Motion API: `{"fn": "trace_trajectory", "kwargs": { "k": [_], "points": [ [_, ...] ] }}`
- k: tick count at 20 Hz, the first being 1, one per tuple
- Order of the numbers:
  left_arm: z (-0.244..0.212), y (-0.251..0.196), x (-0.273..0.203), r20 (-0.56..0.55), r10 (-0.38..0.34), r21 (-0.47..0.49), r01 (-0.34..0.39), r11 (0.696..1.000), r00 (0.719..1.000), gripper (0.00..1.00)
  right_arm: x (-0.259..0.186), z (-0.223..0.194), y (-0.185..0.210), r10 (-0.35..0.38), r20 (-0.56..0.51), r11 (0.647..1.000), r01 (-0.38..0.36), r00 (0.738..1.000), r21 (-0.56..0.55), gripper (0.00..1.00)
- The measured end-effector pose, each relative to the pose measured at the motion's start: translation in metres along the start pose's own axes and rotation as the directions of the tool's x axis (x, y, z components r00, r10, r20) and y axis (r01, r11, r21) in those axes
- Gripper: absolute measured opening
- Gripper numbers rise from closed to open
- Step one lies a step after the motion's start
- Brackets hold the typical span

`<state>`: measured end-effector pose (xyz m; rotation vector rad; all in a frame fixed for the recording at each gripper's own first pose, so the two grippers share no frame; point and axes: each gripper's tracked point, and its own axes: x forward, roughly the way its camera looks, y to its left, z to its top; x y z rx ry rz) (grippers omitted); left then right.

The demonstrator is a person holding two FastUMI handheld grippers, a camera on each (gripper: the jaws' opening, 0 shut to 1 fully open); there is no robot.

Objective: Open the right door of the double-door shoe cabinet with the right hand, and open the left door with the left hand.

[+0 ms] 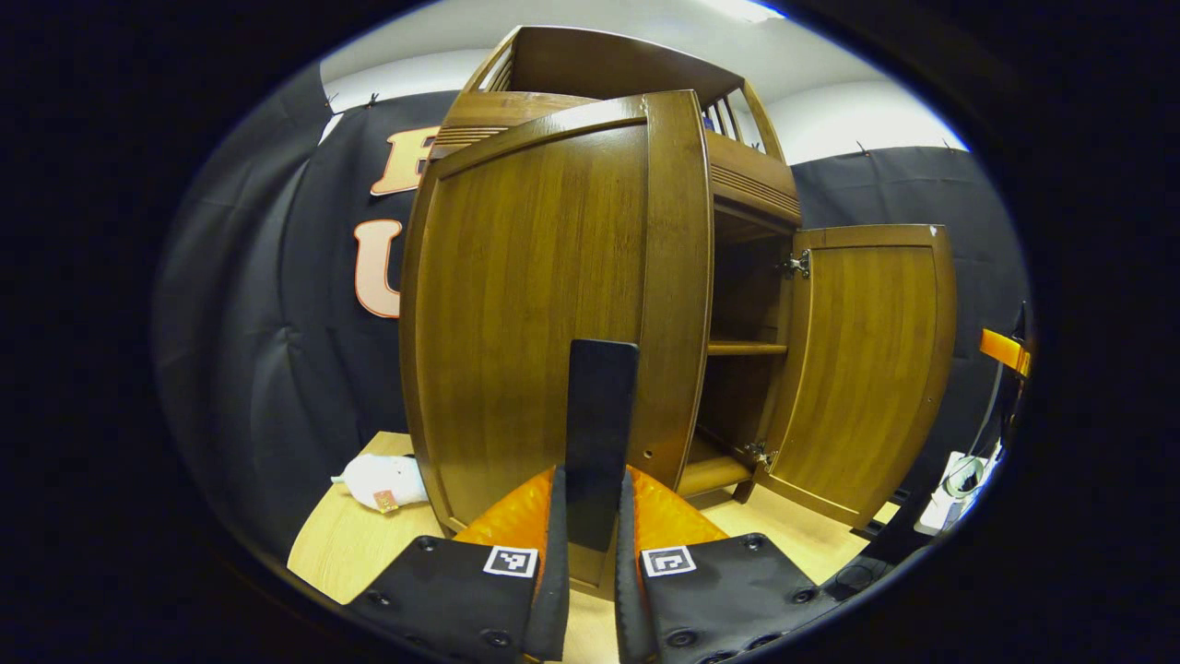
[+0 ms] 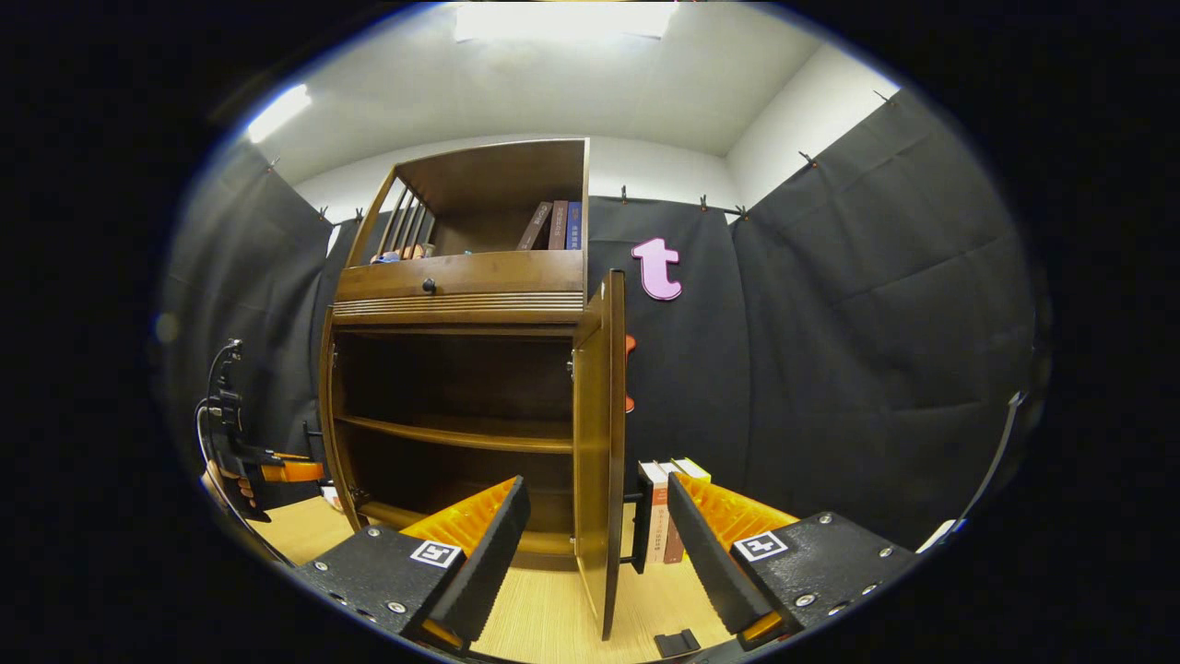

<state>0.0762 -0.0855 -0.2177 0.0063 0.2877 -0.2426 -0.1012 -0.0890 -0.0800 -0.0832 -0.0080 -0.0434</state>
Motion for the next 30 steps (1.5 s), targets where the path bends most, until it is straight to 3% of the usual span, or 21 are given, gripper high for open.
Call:
{"fn": "trace_trajectory", "kwargs": {
  "k": [8,9,11,13,15,17,18,20,25,30],
  "points": [
    [-0.002,0.026,-0.036,-0.004,0.049,-0.014,-0.049,0.999,0.999,0.27,-0.001,0.000,0.016,0.025,0.001,1.000,-0.025,1.000,0.001,0.98],
    [-0.001,0.027,-0.038,-0.007,0.055,-0.009,-0.055,0.998,0.998,0.16,-0.002,0.000,0.018,0.030,0.002,1.000,-0.030,1.000,0.001,0.98],
    [0.000,0.036,-0.044,-0.005,0.065,-0.005,-0.065,0.998,0.998,0.16,-0.002,0.000,0.024,0.041,0.005,0.999,-0.041,0.999,0.001,0.92],
    [0.001,0.044,-0.051,-0.004,0.077,-0.006,-0.077,0.997,0.997,0.16,-0.002,0.000,0.028,0.047,0.005,0.999,-0.047,0.999,0.001,0.98],
    [0.000,0.050,-0.056,-0.003,0.091,-0.008,-0.091,0.996,0.996,0.17,-0.001,-0.001,0.031,0.053,0.003,0.999,-0.053,0.999,0.002,0.92],
    [0.001,0.057,-0.060,-0.001,0.106,-0.014,-0.106,0.994,0.994,0.17,-0.001,-0.001,0.034,0.055,0.002,0.998,-0.055,0.998,0.000,0.92],
    [0.002,0.060,-0.063,-0.001,0.116,-0.023,-0.116,0.993,0.993,0.17,0.000,-0.001,0.035,0.058,0.001,0.998,-0.058,0.998,0.002,0.98],
    [0.001,0.066,-0.067,0.001,0.134,-0.026,-0.134,0.991,0.991,0.17,0.001,-0.002,0.040,0.065,-0.003,0.998,-0.065,0.998,0.009,0.92],
    [-0.001,0.094,-0.075,0.016,0.202,-0.001,-0.202,0.979,0.979,0.16,0.004,-0.002,0.047,0.072,-0.006,0.997,-0.072,0.997,0.002,0.92],
    [0.001,0.117,-0.079,0.019,0.214,0.030,-0.215,0.976,0.977,0.16,0.009,-0.007,0.054,0.080,-0.017,0.997,-0.080,0.997,0.001,0.92]
  ]
}}
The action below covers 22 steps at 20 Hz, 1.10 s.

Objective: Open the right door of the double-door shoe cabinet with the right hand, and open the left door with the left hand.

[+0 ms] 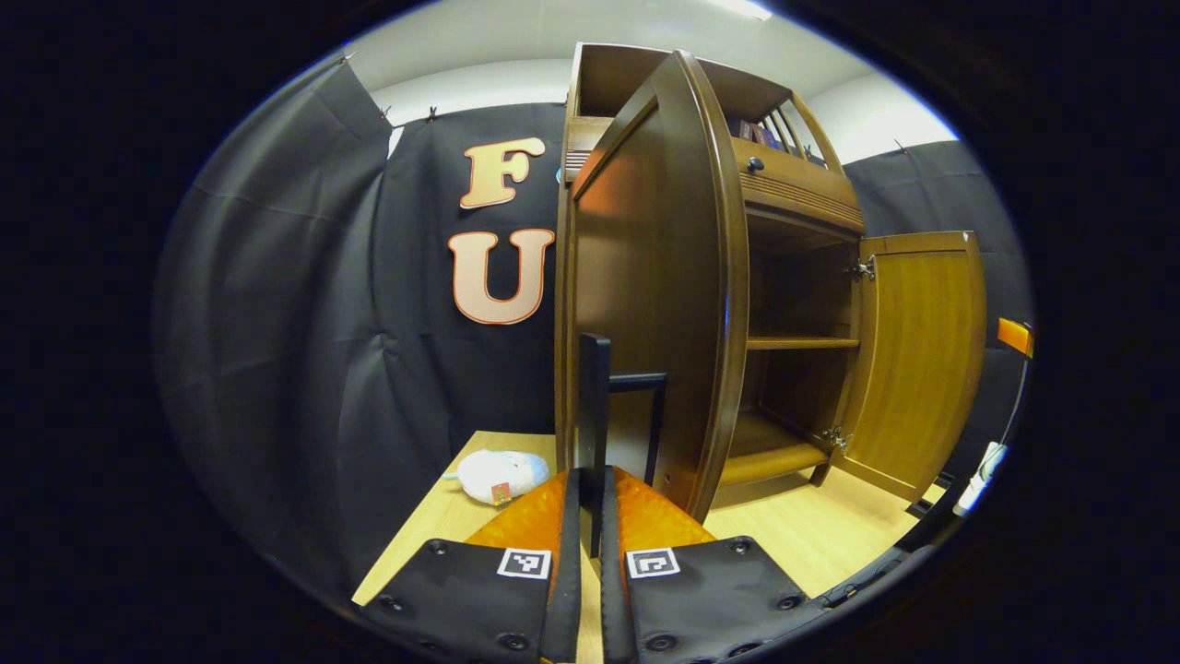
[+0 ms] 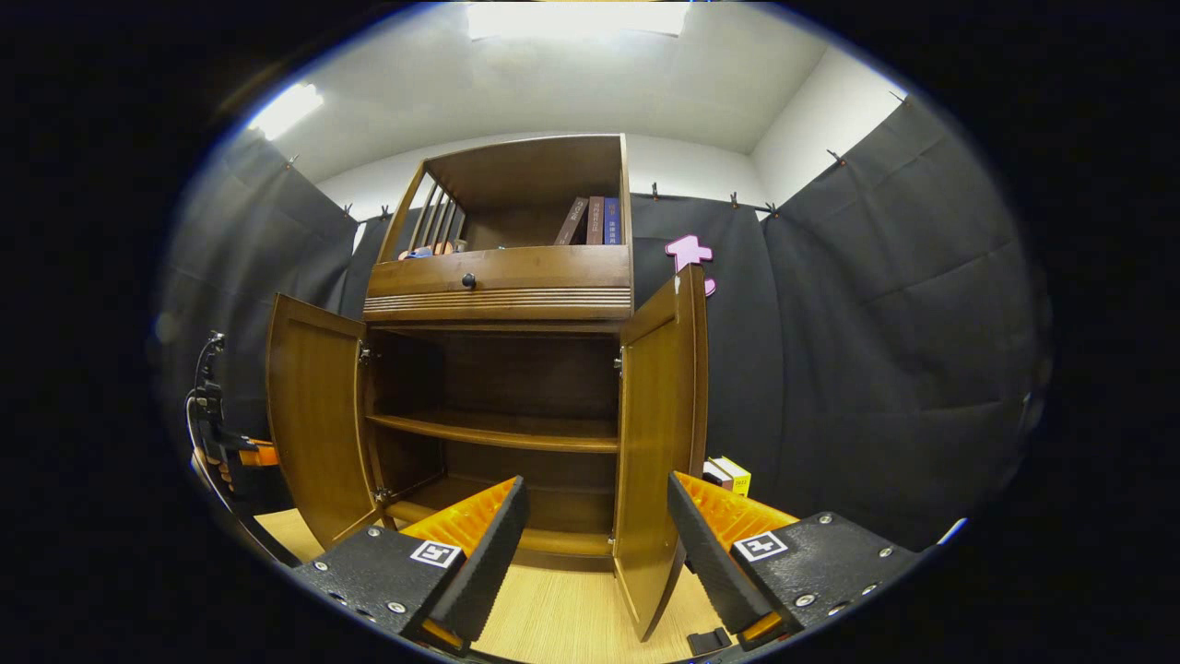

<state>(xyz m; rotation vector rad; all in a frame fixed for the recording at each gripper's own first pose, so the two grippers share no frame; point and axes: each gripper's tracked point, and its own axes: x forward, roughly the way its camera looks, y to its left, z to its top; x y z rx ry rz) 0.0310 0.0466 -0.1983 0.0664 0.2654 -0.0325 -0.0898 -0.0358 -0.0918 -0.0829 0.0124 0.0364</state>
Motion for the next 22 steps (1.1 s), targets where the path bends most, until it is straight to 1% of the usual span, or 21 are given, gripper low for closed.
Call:
{"fn": "trace_trajectory", "kwargs": {
  "k": [3,5,6,7,10,15,19,20,22],
  "points": [
    [0.001,0.017,0.004,0.016,-0.006,-0.008,0.006,1.000,1.000,0.17,0.005,-0.002,0.006,0.004,-0.008,1.000,-0.004,1.000,-0.003,0.92],
    [0.002,0.029,0.005,0.018,-0.015,-0.029,0.015,0.999,1.000,0.14,0.010,-0.004,0.011,0.006,-0.016,1.000,-0.006,1.000,-0.007,0.92],
    [0.002,0.033,0.006,0.021,-0.026,-0.037,0.027,0.999,0.999,0.09,0.012,-0.005,0.015,0.010,-0.019,1.000,-0.010,1.000,-0.004,0.92],
    [0.003,0.035,0.004,0.027,-0.040,-0.044,0.041,0.998,0.999,0.12,0.014,-0.005,0.019,0.015,-0.022,1.000,-0.015,1.000,0.000,0.92],
    [0.002,0.048,0.004,0.034,-0.070,-0.049,0.071,0.996,0.997,0.11,0.017,-0.006,0.031,0.025,-0.028,1.000,-0.025,0.999,-0.002,0.92],
    [0.002,0.064,0.003,0.038,-0.087,-0.057,0.089,0.994,0.996,0.09,0.018,-0.005,0.042,0.032,-0.031,0.999,-0.032,0.999,0.001,0.92],
    [0.001,0.074,-0.006,0.033,-0.070,-0.024,0.070,0.997,0.997,0.09,0.018,-0.006,0.049,0.040,-0.037,0.999,-0.040,0.998,-0.001,0.92],
    [0.002,0.077,-0.010,0.032,-0.052,-0.017,0.053,0.998,0.998,0.09,0.017,-0.007,0.051,0.042,-0.037,0.999,-0.042,0.998,0.001,0.92],
    [0.001,0.078,-0.022,0.029,-0.041,-0.012,0.041,0.999,0.999,0.13,0.018,-0.005,0.054,0.047,-0.037,0.999,-0.047,0.998,0.007,0.92]
  ]
}}
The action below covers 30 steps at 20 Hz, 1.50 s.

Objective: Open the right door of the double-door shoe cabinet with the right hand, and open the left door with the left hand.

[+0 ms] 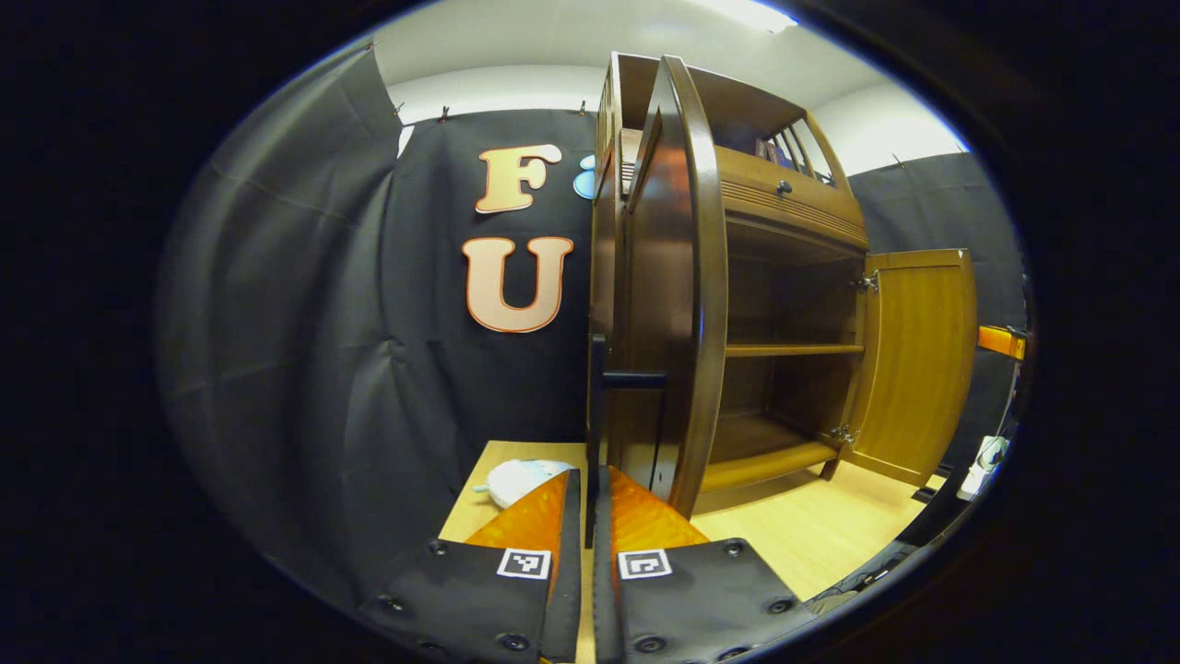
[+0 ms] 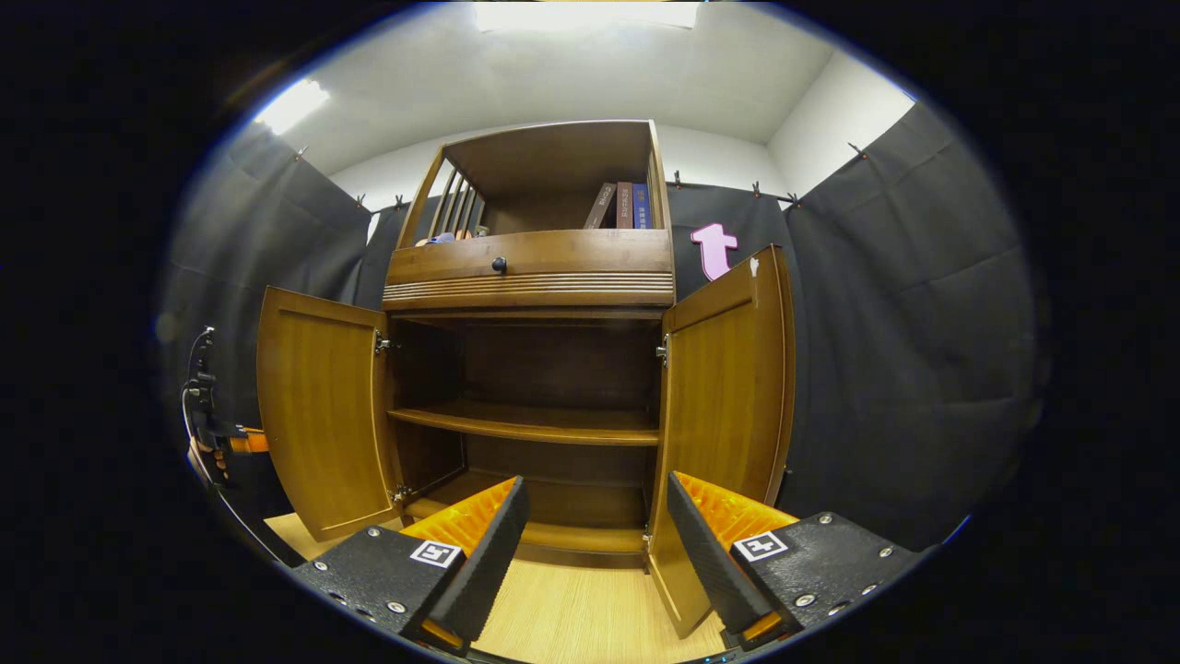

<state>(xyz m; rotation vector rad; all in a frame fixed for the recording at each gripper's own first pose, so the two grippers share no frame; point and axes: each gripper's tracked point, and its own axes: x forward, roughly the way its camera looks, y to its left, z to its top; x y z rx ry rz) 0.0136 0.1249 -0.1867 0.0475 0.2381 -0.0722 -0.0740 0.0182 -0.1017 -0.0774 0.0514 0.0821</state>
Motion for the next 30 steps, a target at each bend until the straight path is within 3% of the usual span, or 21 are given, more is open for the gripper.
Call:
{"fn": "trace_trajectory", "kwargs": {
  "k": [3,5,7,8,9,11,13,14,17,18,19,22,23,30],
  "points": [
    [0.006,0.009,-0.019,-0.010,0.075,0.007,-0.074,0.997,0.997,0.20,0.000,0.001,0.003,0.004,0.002,1.000,-0.004,1.000,0.005,0.92],
    [0.022,0.006,-0.034,0.012,0.109,0.004,-0.109,0.994,0.994,0.20,-0.002,0.004,0.003,0.004,0.006,1.000,-0.004,1.000,0.007,0.92],
    [0.038,-0.003,-0.047,0.034,0.123,-0.006,-0.123,0.992,0.992,0.47,-0.002,0.007,0.001,-0.002,0.009,1.000,0.002,1.000,0.007,0.92],
    [0.048,-0.007,-0.053,0.053,0.129,-0.008,-0.129,0.992,0.990,0.50,-0.002,0.010,-0.002,-0.008,0.011,1.000,0.008,1.000,0.006,0.92],
    [0.059,-0.012,-0.058,0.067,0.131,-0.012,-0.130,0.991,0.989,0.41,-0.003,0.012,-0.005,-0.015,0.013,1.000,0.015,1.000,0.006,0.92],
    [0.077,-0.024,-0.066,0.096,0.132,-0.017,-0.131,0.991,0.987,0.43,-0.003,0.019,-0.010,-0.027,0.018,1.000,0.026,0.999,0.009,0.92],
    [0.096,-0.039,-0.073,0.119,0.122,-0.023,-0.120,0.992,0.985,0.52,-0.004,0.026,-0.016,-0.038,0.022,0.999,0.037,0.999,0.011,0.92],
    [0.104,-0.046,-0.075,0.122,0.115,-0.030,-0.112,0.993,0.986,0.57,-0.004,0.030,-0.018,-0.041,0.024,0.999,0.041,0.999,0.012,0.98],
    [0.122,-0.068,-0.077,0.124,0.083,-0.043,-0.079,0.996,0.989,0.69,-0.004,0.044,-0.025,-0.048,0.030,0.999,0.047,0.998,0.016,0.98],
    [0.130,-0.074,-0.076,0.125,0.082,-0.042,-0.077,0.996,0.989,0.71,-0.004,0.048,-0.028,-0.051,0.030,0.999,0.051,0.998,0.014,0.92],
    [0.135,-0.078,-0.074,0.128,0.083,-0.040,-0.079,0.996,0.988,0.71,-0.004,0.052,-0.031,-0.055,0.030,0.998,0.054,0.998,0.010,0.98],
    [0.148,-0.098,-0.065,0.128,0.073,-0.057,-0.066,0.996,0.989,0.84,-0.002,0.065,-0.035,-0.058,0.028,0.998,0.058,0.998,0.006,0.98],
    [0.151,-0.107,-0.063,0.125,0.064,-0.066,-0.056,0.996,0.990,0.87,-0.002,0.069,-0.035,-0.055,0.031,0.998,0.055,0.998,0.007,0.92],
    [0.166,-0.136,-0.048,0.124,0.082,-0.016,-0.081,0.997,0.989,0.93,-0.005,0.083,-0.044,-0.059,0.037,0.998,0.059,0.998,0.009,0.92]
  ]
}}
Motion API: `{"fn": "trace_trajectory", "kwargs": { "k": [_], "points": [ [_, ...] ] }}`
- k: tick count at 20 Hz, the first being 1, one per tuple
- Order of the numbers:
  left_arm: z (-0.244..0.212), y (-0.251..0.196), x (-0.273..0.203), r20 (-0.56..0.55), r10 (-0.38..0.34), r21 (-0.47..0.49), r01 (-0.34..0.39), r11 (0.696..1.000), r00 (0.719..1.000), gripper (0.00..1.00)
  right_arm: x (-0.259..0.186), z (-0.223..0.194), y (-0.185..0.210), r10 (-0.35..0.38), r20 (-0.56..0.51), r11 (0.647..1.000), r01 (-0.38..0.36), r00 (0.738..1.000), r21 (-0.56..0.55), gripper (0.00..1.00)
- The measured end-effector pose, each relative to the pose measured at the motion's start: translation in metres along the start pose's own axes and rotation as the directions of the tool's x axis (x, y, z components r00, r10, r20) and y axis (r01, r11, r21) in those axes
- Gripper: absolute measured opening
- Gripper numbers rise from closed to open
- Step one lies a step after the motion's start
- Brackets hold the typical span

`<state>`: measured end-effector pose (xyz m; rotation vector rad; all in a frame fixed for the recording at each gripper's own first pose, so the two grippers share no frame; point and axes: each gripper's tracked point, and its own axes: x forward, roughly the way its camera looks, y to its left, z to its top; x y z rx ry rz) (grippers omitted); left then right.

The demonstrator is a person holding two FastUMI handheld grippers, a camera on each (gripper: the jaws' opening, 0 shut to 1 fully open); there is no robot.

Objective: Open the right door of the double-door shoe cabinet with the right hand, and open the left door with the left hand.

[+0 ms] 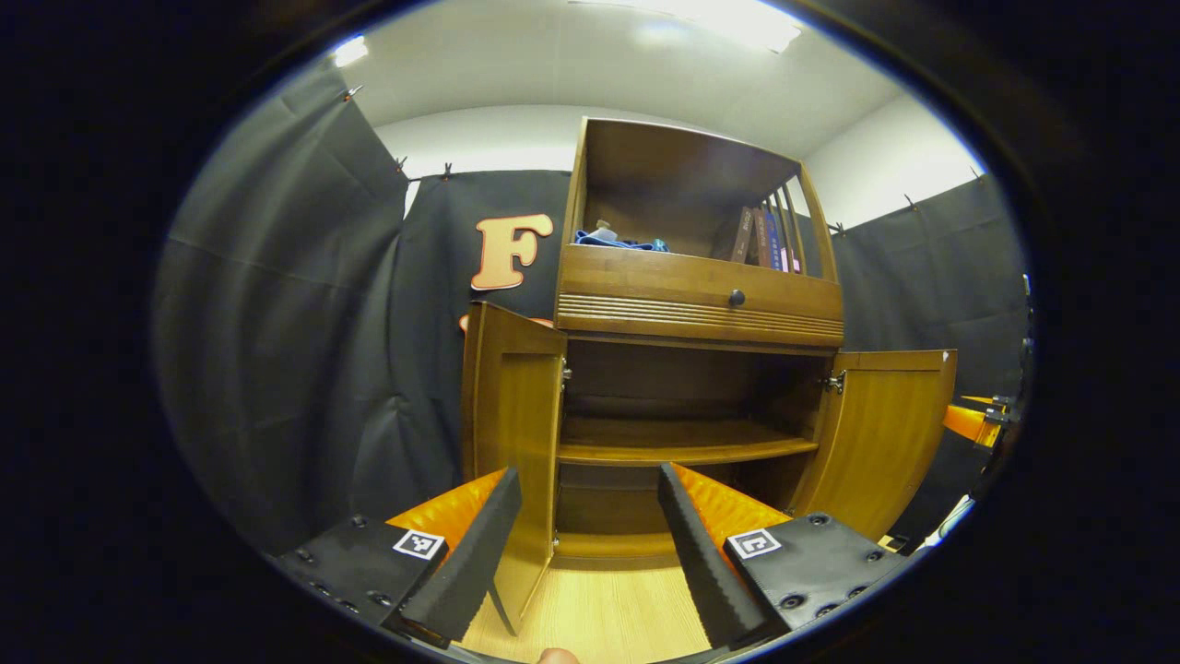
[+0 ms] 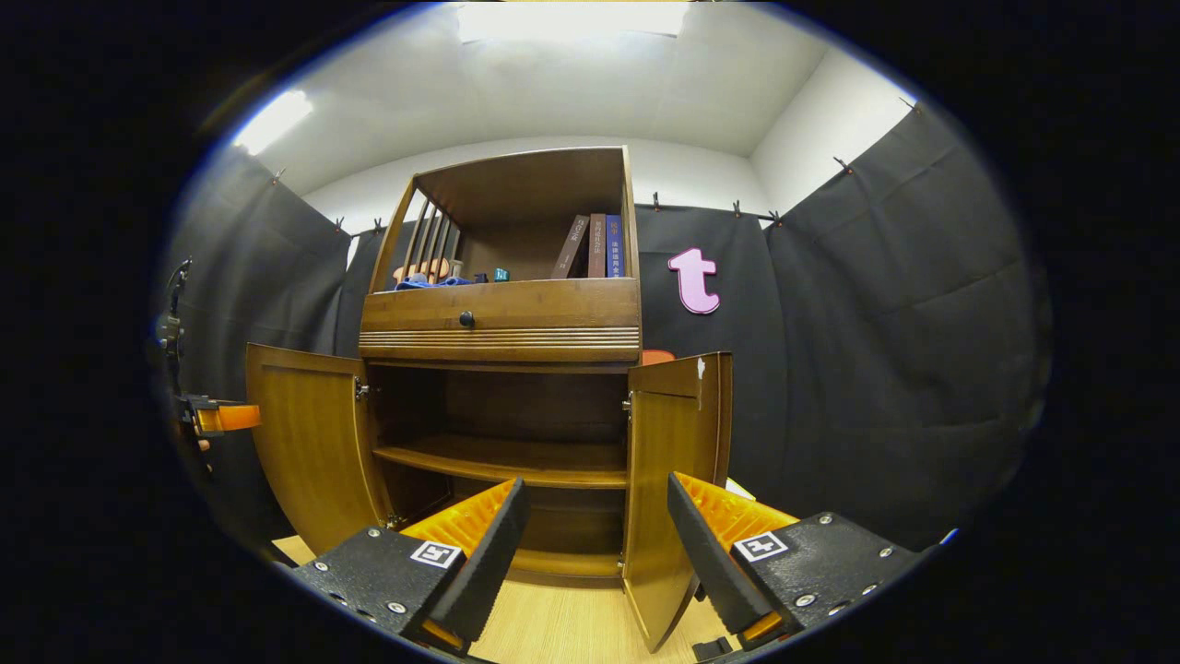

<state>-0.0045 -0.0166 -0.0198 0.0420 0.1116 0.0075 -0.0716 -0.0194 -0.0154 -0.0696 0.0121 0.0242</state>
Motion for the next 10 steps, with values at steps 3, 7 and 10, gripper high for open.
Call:
{"fn": "trace_trajectory", "kwargs": {
  "k": [3,7,10],
  "points": [
    [0.004,-0.012,0.009,-0.011,0.001,0.001,-0.001,1.000,1.000,0.96,0.001,0.002,-0.013,-0.022,0.003,1.000,0.022,1.000,-0.005,0.92],
    [0.009,-0.019,0.015,-0.005,0.008,0.012,-0.008,1.000,1.000,0.96,0.003,0.003,-0.029,-0.046,0.005,0.999,0.046,0.999,0.009,0.98],
    [0.014,-0.020,0.019,0.012,0.021,0.026,-0.021,0.999,1.000,0.96,0.005,0.002,-0.037,-0.059,0.005,0.998,0.059,0.998,0.003,0.98]
  ]
}}
